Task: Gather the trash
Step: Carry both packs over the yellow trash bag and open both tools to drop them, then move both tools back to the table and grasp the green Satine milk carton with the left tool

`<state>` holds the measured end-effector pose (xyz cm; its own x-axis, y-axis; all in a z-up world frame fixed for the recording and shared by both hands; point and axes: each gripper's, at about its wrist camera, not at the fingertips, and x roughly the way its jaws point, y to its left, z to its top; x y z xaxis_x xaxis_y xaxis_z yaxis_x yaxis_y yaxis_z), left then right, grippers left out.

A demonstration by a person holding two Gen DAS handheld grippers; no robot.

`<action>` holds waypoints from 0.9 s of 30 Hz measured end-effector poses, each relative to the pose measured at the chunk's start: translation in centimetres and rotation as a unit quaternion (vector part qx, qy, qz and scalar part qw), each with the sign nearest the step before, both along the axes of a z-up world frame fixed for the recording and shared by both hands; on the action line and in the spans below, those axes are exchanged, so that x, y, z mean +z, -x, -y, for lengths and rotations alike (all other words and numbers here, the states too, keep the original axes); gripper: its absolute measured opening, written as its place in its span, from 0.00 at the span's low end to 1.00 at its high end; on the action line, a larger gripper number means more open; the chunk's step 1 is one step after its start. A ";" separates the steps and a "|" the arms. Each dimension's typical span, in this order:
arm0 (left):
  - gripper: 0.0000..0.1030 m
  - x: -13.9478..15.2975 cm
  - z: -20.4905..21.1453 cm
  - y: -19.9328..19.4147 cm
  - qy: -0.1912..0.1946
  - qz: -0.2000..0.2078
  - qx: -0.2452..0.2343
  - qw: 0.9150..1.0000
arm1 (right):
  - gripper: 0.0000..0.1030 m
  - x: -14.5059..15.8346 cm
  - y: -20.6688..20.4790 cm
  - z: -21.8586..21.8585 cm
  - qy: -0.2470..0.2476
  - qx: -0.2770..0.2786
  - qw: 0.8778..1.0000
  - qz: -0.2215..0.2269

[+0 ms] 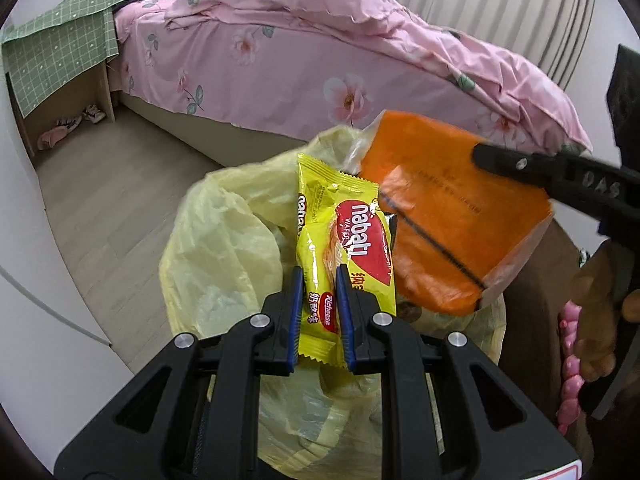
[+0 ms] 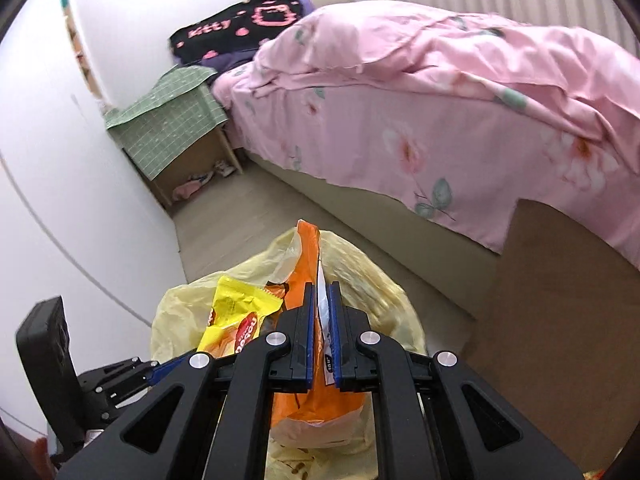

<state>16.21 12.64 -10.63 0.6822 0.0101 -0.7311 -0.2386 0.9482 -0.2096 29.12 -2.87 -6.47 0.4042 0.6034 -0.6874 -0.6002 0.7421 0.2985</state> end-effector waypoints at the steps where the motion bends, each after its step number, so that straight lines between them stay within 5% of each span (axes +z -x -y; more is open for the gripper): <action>1: 0.15 0.1 -0.2 0.1 0.000 0.001 0.003 1.000 | 0.07 -0.7 -0.3 -0.3 0.001 0.005 1.000 -0.012; 6: 0.15 0.0 -0.8 0.3 0.002 -0.004 0.008 1.000 | 0.07 -4.6 -1.8 -1.9 0.061 0.024 0.995 -0.073; 11: 0.16 -0.5 1.0 -0.3 -0.003 -0.022 -0.037 0.999 | 0.07 -4.6 -0.4 0.6 0.107 0.016 0.992 -0.060; 14: 0.17 -1.1 1.3 -0.7 -0.005 -0.029 -0.039 0.999 | 0.07 -4.3 -0.2 2.4 0.092 0.002 0.994 -0.066; 19: 0.23 -0.6 -0.6 -0.4 0.051 -0.011 -0.005 0.999 | 0.08 -3.1 1.5 3.0 0.040 0.018 0.998 -0.042; 20: 0.33 -0.2 -0.9 -0.3 0.064 -0.006 -0.003 0.998 | 0.10 -3.0 1.7 3.0 0.036 0.020 0.998 -0.036; 23: 0.46 1.2 -1.5 0.5 0.078 0.018 0.010 0.997 | 0.45 -2.4 3.0 3.3 0.028 0.041 0.998 -0.028; 27: 0.56 3.5 -1.9 1.8 0.062 0.057 0.043 0.996 | 0.45 -1.0 5.1 5.2 0.014 0.045 0.999 -0.006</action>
